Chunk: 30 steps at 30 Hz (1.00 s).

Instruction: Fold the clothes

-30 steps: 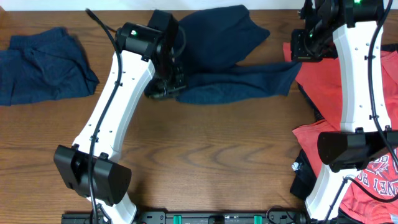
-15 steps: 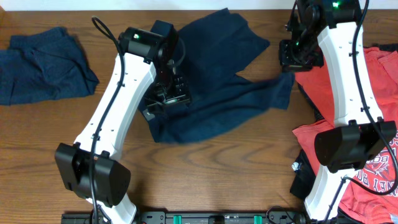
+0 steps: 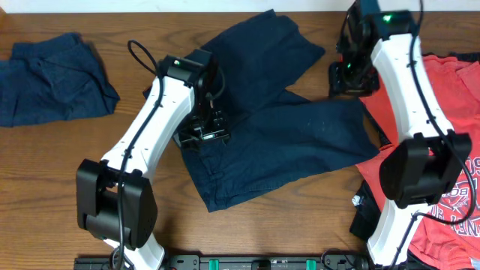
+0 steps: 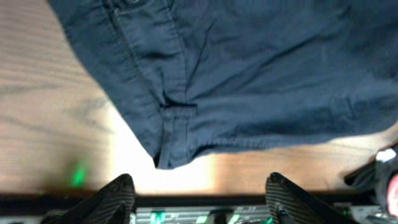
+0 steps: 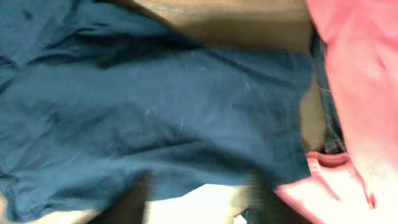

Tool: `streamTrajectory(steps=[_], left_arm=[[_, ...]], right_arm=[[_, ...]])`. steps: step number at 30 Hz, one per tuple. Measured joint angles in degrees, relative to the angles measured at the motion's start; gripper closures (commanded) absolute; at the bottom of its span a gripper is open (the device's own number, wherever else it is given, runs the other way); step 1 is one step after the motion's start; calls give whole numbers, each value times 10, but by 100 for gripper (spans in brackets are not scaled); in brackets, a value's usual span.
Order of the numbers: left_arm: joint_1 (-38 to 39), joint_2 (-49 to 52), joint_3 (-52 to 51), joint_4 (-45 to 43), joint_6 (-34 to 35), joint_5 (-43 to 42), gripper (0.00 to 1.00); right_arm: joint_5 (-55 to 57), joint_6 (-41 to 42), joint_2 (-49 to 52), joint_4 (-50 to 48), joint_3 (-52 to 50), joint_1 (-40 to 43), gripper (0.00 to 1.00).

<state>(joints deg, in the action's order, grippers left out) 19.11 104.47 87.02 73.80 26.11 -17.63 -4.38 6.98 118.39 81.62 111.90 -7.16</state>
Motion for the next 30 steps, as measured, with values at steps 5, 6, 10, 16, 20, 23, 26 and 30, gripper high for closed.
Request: streamTrajectory(steps=[5,6,10,16,20,23,26,30], left_arm=[[-8,0,-73,-113,25,39,70],[-15,0,-87,-134,30,48,71],[-61,2,-118,-189,60,72,85],[-138,55,-123,-236,85,72,94],[-156,109,-116,-264,89,53,94],[-158,118,-110,-274,91,39,94],[-157,127,-103,-303,93,15,94],[-158,136,-96,-360,97,-15,94]], right_arm=[[-2,-14,1,-52,-84,0,90],[-2,-16,1,-51,-89,0,87],[-2,-20,0,-46,-90,-4,85],[-2,-21,-13,-49,-90,-15,84],[-2,-21,-46,-49,-90,-31,83],[-1,-21,-78,-50,-87,-44,82],[-1,-21,-114,-50,-84,-56,79],[-1,-21,-160,-49,-80,-66,74]])
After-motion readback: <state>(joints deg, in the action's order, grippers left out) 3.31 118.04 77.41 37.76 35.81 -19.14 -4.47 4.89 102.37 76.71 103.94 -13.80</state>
